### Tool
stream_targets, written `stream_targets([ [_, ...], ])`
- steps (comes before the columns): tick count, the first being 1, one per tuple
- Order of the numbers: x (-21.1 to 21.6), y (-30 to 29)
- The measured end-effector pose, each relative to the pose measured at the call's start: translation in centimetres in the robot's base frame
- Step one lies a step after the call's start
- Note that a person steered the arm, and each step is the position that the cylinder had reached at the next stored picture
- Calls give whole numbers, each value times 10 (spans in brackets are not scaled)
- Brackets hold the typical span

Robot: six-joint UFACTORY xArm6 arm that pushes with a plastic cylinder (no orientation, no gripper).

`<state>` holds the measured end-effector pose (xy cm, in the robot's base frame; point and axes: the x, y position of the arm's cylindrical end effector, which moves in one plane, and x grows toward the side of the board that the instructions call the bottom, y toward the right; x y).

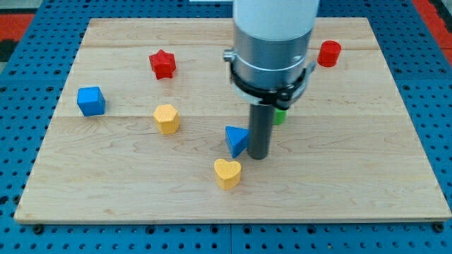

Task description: Slide the red circle towards the bottom right side of the board

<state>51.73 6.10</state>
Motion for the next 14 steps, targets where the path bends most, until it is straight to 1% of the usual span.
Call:
stream_targets([
  [1, 0, 94],
  [2, -50, 183],
  [3, -147, 214],
  [4, -233, 243],
  [5, -295, 211],
  [6, -248, 151],
  [7, -217, 114],
  [8, -224, 113],
  [9, -204, 110],
  [10, -153, 110],
  [11, -158, 110],
  [12, -176, 106],
  [13, -151, 98],
  [14, -114, 96],
])
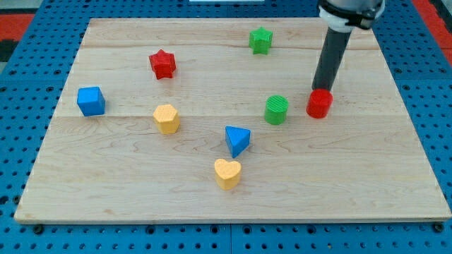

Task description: Slide the red circle towards the bottom right side of the board

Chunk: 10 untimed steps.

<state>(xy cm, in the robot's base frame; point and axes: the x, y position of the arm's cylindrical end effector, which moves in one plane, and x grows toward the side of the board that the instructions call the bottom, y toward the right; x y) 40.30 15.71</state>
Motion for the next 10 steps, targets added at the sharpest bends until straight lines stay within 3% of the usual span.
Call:
stream_targets([
  [2, 20, -54],
  [3, 65, -54],
  [5, 8, -37],
  [6, 27, 5],
  [8, 102, 21],
  [9, 60, 22],
  [10, 60, -46],
])
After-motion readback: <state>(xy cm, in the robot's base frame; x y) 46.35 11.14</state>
